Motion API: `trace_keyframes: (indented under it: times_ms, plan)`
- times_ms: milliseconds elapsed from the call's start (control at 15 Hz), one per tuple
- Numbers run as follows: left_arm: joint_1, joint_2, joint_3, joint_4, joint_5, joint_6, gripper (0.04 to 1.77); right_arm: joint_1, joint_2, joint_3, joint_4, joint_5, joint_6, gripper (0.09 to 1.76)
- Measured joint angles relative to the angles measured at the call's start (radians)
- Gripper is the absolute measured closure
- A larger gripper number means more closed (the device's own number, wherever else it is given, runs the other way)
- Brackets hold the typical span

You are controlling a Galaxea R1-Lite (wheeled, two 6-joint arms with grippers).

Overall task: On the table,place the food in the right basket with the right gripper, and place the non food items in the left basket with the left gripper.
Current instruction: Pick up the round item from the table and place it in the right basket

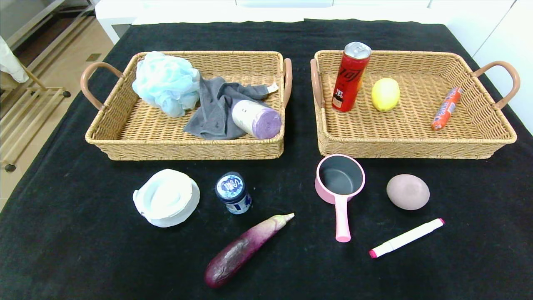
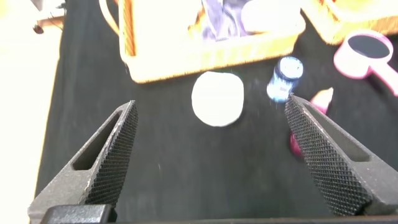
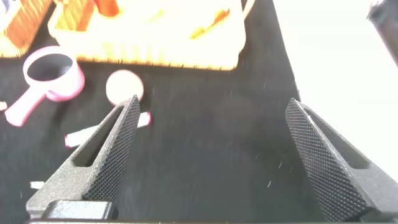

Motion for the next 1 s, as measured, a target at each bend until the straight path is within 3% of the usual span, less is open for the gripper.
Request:
trace_keyframes:
  times_ms: [533,867,1000]
  plan:
    - [-0.001,0.238,-0.240,0.006,-0.041,0.067,0.09,-0.007,0.335,-0.290,0.006,0.004,-0.045,0.14]
    - [-0.005,0.380,-0.314,0.031,-0.163,0.069,0.09,0.000,0.561,-0.387,0.005,0.029,-0.038,0.14]
    - [-0.028,0.429,-0.322,0.032,-0.180,0.074,0.09,0.002,0.634,-0.388,0.007,0.070,-0.028,0.14]
